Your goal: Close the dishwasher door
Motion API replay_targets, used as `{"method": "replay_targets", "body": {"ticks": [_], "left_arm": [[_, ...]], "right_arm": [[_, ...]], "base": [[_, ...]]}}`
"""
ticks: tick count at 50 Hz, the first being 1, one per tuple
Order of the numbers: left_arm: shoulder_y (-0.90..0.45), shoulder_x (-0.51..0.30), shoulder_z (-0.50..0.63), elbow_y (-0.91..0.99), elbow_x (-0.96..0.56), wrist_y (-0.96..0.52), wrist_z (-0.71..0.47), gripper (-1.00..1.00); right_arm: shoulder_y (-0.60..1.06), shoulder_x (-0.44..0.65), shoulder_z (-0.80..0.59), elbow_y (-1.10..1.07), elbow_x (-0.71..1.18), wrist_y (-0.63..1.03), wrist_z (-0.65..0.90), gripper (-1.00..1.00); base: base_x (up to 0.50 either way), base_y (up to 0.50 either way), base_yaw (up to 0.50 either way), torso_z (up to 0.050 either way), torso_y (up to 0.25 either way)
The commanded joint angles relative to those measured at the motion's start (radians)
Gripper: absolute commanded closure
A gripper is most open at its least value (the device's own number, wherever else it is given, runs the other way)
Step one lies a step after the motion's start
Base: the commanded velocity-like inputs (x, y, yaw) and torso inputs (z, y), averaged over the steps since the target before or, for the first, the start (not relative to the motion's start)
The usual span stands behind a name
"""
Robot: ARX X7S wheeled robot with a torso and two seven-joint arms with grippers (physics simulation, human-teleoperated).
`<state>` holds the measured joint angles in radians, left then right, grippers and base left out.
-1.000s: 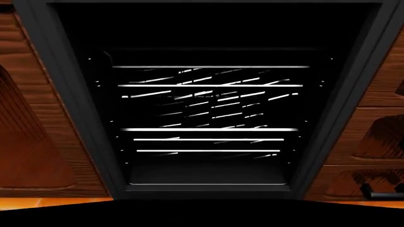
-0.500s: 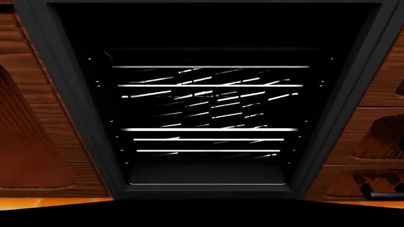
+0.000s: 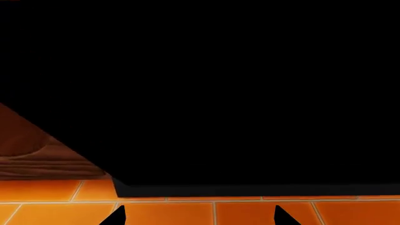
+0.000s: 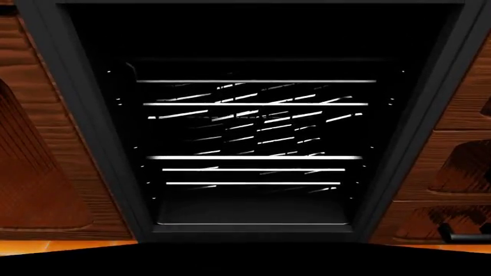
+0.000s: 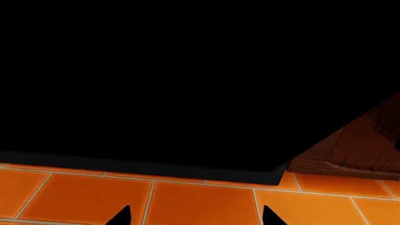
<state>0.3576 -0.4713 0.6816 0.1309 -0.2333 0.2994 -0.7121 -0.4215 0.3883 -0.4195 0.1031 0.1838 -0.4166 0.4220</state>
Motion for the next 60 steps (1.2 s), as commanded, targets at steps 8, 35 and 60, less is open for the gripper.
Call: {"method": "replay_targets", "body": {"ticks": [8, 35, 60], "left_arm": [[-0.073, -0.023, 0.016, 0.099, -0.032, -0.157, 0.02, -1.0], [-0.159, -0.03, -0.018, 0.148, -0.099, -0.28, 0.012, -1.0], [-0.139, -0.034, -0.019, 0.128, -0.101, -0.248, 0.014, -1.0]], "right_arm": [[0.043, 0.01, 0.001, -0.091, -0.004, 0.109, 0.027, -1.0], [0.102, 0.016, -0.017, -0.171, 0.0, 0.239, 0.036, -1.0], [0.096, 0.021, -0.023, -0.176, 0.001, 0.227, 0.041, -1.0]], "base": [[0.0, 0.0, 0.0, 0.0, 0.0], [0.0, 0.0, 0.0, 0.0, 0.0], [0.0, 0.0, 0.0, 0.0, 0.0]]}}
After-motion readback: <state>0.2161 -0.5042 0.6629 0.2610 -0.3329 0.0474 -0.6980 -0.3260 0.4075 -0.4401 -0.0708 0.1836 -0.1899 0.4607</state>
